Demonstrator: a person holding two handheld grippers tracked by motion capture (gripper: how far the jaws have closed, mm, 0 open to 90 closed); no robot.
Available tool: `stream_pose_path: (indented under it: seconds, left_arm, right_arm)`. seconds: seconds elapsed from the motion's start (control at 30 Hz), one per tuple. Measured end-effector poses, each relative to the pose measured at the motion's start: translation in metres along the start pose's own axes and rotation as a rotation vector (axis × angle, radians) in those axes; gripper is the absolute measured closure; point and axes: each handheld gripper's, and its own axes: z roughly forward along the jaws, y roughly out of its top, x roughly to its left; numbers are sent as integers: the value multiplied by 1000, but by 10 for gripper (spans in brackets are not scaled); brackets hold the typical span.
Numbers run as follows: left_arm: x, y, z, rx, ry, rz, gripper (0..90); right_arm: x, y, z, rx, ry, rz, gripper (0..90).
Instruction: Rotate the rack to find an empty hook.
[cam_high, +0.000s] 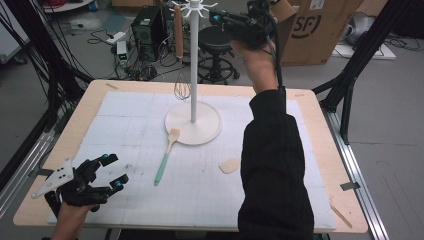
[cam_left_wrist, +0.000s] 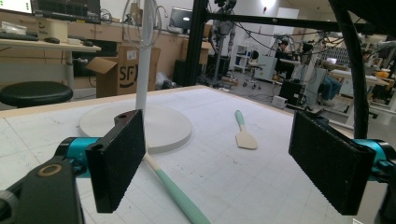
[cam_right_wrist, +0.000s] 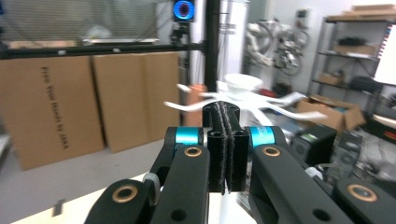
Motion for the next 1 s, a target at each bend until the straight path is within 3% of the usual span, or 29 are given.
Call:
stream_pose_path:
  seconds: [0.13,0.4,1.0]
  left_arm:
    - [1,0,-1,4,3,2,193]
    - [1,0,-3,3,6,0,193]
    - [1,-1,-2,5,7,1,193]
  right_arm:
    - [-3,-4,5,37,-32,-1,894]
    - [5,-7,19,43,7,-7,894]
    - [15,-7,20,38,54,-13,894]
